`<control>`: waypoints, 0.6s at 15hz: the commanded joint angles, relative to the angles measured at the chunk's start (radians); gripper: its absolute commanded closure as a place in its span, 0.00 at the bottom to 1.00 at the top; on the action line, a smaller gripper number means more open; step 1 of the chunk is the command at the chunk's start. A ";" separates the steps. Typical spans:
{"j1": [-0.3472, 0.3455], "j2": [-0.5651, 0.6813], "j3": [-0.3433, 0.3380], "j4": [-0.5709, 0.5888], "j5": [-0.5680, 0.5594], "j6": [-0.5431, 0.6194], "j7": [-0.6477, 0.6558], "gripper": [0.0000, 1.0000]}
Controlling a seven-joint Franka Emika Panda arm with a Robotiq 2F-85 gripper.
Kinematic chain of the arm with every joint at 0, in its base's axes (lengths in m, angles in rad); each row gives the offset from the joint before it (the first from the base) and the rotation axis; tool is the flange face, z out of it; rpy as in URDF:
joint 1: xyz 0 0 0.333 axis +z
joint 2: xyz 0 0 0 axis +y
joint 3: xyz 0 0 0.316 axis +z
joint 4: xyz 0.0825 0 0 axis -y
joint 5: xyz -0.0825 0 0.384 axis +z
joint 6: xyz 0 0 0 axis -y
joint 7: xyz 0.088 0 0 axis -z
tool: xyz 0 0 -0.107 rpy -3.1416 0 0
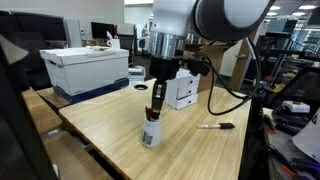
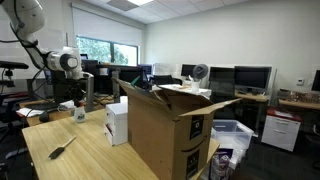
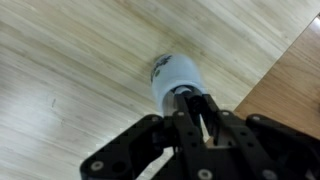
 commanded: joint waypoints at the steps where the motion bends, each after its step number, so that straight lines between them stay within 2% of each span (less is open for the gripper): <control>1: 0.014 -0.020 -0.003 0.018 -0.016 -0.066 0.039 0.92; 9: 0.028 -0.069 0.007 0.137 -0.034 -0.288 0.048 0.92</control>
